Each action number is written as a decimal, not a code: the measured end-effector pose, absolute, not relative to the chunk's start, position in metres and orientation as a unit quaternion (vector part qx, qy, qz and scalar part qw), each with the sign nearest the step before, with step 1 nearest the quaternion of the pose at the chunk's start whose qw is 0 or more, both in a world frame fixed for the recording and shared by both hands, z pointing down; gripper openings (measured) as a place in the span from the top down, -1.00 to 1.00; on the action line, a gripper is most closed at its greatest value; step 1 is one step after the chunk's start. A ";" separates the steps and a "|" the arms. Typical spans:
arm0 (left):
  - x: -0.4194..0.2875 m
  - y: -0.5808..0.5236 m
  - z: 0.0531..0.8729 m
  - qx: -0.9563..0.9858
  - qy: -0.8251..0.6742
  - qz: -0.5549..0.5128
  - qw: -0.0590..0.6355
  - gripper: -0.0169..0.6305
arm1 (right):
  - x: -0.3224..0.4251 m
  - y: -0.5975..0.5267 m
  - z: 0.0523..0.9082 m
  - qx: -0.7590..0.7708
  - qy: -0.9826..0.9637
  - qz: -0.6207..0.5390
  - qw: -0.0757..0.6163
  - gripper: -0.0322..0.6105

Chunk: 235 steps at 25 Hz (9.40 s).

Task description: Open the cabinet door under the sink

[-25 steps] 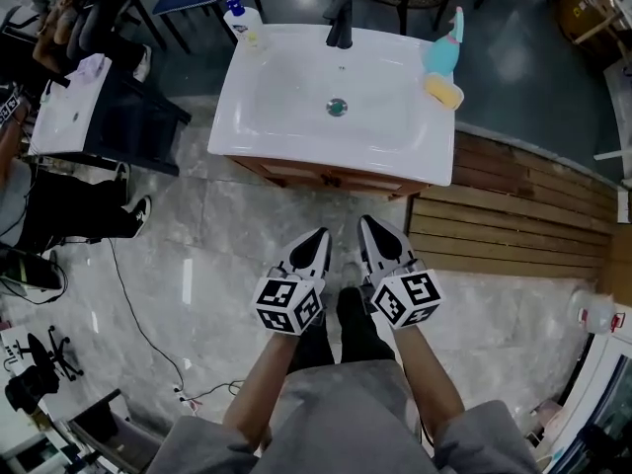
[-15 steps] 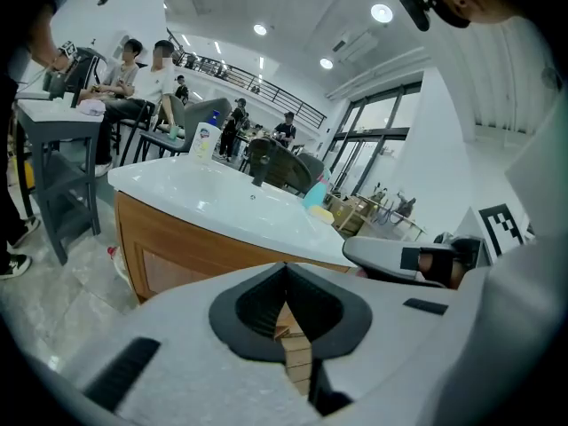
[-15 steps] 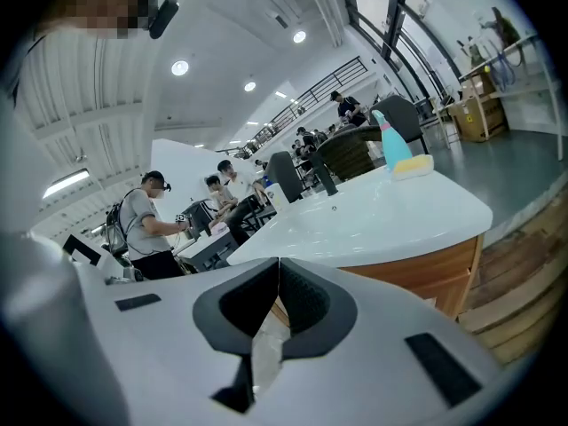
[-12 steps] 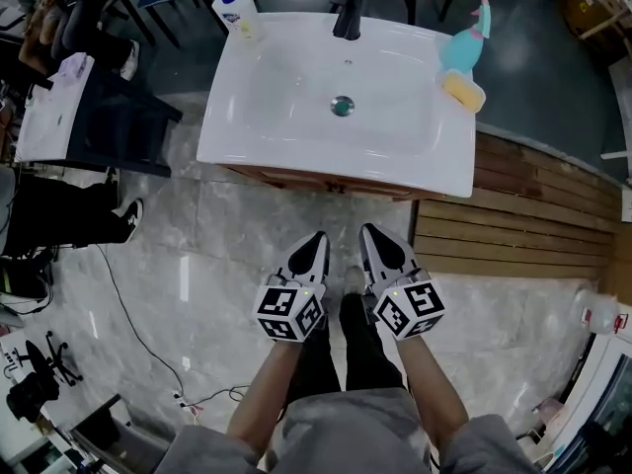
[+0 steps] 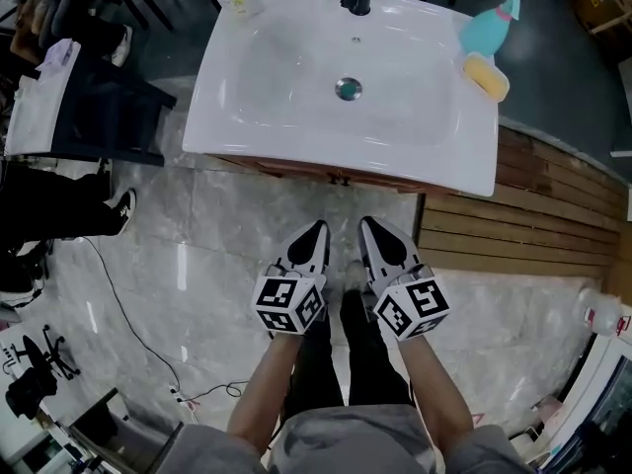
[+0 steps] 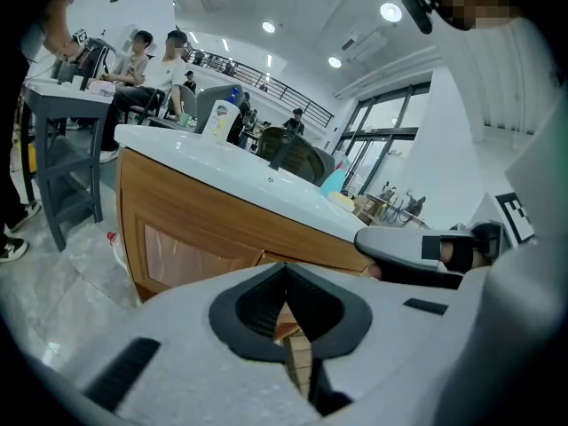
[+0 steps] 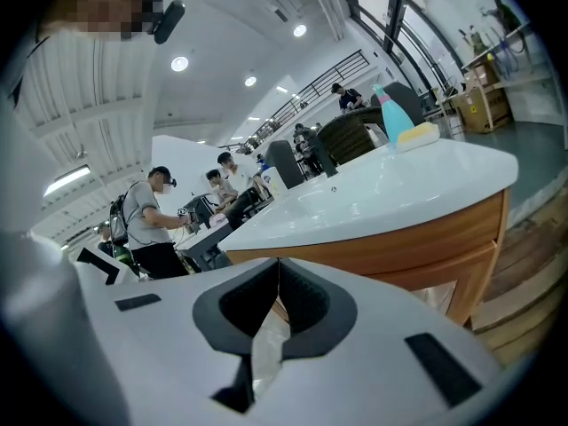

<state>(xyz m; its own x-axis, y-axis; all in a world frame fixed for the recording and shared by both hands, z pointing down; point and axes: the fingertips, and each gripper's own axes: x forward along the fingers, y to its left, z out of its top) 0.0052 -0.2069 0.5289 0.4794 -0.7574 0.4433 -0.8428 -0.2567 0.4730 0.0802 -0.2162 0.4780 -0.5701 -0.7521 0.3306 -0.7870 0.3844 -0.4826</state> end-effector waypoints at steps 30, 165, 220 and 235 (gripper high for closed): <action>0.013 -0.239 0.671 0.794 -0.494 0.040 0.352 0.92 | 0.071 -0.237 0.617 0.471 -0.825 0.307 0.060 0.87; -0.265 -0.094 0.758 0.830 -0.451 0.203 0.257 0.85 | -0.162 -0.080 0.702 0.404 -0.821 0.382 0.127 0.87; -0.176 -0.090 0.238 0.818 -0.573 0.044 0.030 0.92 | -0.120 -0.097 0.244 0.322 -0.940 0.115 -0.006 0.87; -0.146 -0.076 0.166 0.819 -0.573 0.008 -0.028 0.92 | -0.095 -0.091 0.164 0.336 -0.939 0.022 -0.065 0.87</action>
<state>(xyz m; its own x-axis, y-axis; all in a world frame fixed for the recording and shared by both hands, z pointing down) -0.1463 -0.0758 0.1662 0.3424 -0.9394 -0.0192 -0.9384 -0.3409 -0.0559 -0.0948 -0.0914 0.1639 -0.7651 -0.6349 -0.1075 -0.6290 0.7726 -0.0862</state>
